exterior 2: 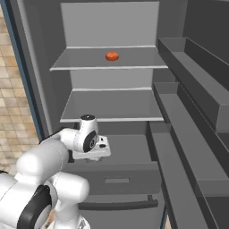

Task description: Place the broccoli and garlic inside the fridge drawer. Close the drawer after placing the vegetables.

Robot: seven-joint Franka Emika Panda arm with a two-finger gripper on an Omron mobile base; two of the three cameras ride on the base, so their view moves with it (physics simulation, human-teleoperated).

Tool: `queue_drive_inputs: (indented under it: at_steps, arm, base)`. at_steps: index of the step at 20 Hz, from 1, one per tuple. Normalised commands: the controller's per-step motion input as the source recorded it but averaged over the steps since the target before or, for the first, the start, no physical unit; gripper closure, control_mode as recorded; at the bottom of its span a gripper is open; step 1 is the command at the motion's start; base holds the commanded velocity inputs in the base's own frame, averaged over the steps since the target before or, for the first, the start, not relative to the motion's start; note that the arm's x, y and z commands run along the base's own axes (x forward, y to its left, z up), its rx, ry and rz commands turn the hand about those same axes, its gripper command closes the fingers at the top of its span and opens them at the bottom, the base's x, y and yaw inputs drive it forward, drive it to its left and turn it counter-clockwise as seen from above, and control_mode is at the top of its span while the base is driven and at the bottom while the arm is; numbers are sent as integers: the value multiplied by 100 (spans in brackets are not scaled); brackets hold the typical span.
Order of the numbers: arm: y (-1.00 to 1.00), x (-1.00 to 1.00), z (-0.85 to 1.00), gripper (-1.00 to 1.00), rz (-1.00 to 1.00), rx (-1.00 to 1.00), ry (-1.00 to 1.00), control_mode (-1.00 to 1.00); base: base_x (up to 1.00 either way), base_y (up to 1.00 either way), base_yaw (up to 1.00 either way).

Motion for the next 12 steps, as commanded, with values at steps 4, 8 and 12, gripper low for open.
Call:
queue_drive_inputs:
  at_steps: [4, 8, 12]
  arm:
    - [0, -4, -24, 100, 6, 0, 0, -100]
    - [0, -11, -21, 100, 5, 0, 0, -100]
    - [1, -28, -24, 100, 2, 0, 0, -100]
  base:
    - [0, 0, 0]
    - [0, 0, 0]
    - [0, 0, 0]
